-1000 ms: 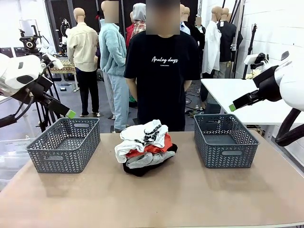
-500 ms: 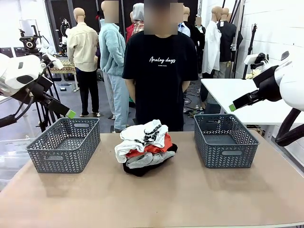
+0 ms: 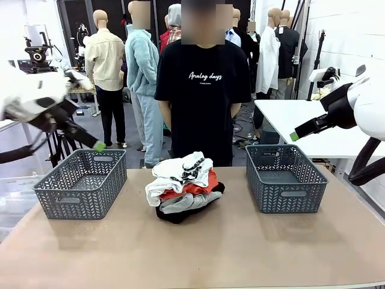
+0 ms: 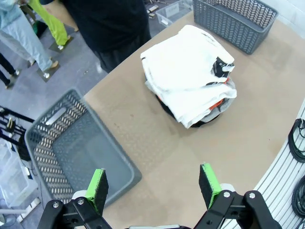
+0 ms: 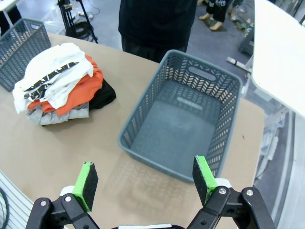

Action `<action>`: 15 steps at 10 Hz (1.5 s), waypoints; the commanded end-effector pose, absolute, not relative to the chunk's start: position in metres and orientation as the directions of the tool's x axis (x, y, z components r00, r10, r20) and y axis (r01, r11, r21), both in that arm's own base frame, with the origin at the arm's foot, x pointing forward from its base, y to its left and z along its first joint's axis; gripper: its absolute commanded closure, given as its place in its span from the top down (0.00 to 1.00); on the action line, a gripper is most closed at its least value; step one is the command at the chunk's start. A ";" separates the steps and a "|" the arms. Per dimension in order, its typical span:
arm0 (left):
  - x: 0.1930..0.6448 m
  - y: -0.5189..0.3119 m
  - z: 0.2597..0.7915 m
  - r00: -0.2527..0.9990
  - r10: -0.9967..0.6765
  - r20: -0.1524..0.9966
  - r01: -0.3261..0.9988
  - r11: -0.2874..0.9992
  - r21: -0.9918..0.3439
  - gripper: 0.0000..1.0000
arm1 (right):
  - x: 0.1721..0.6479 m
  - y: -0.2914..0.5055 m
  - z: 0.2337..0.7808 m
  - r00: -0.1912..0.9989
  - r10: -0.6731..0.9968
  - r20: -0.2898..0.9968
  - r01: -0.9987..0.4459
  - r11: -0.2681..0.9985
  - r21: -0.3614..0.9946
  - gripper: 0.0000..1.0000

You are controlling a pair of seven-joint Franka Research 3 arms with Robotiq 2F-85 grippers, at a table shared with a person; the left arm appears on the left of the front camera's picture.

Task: Sort the tops and bottoms.
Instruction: Lift clothes from the center of the table with your left hand.

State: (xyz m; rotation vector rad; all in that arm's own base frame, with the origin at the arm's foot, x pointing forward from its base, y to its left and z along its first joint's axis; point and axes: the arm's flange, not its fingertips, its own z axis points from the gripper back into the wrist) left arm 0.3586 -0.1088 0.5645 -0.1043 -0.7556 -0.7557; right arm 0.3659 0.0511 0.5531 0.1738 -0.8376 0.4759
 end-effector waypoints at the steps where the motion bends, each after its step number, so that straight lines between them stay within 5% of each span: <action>1: 0.386 -0.163 0.569 0.452 -0.612 0.649 0.668 0.714 0.209 1.00 | 0.367 0.051 0.552 0.573 0.331 0.750 -0.475 0.879 -0.025 1.00; 4: 0.406 -0.231 0.553 0.403 -0.642 0.652 0.699 0.676 0.233 1.00 | 0.367 0.051 0.552 0.573 0.331 0.750 -0.475 0.879 -0.025 1.00; 6: 0.415 -0.212 0.535 0.503 -0.622 0.601 0.635 0.737 0.232 1.00 | 0.367 0.051 0.552 0.573 0.331 0.750 -0.475 0.879 -0.025 1.00; 7: 0.401 -0.239 0.547 0.401 -0.649 0.646 0.715 0.663 0.223 1.00 | 0.367 0.051 0.552 0.573 0.331 0.750 -0.475 0.879 -0.025 1.00; 10: 0.410 -0.235 0.538 0.426 -0.648 0.631 0.700 0.678 0.224 1.00 | 0.367 0.051 0.552 0.573 0.331 0.750 -0.475 0.879 -0.025 1.00; 13: 0.436 -0.309 0.542 0.274 -0.721 0.637 0.764 0.565 0.311 1.00 | 0.367 0.051 0.552 0.573 0.331 0.750 -0.475 0.879 -0.025 1.00; 15: 0.462 -0.357 0.540 0.315 -0.723 0.615 0.748 0.588 0.308 1.00 | 0.367 0.051 0.552 0.573 0.331 0.750 -0.475 0.879 -0.025 1.00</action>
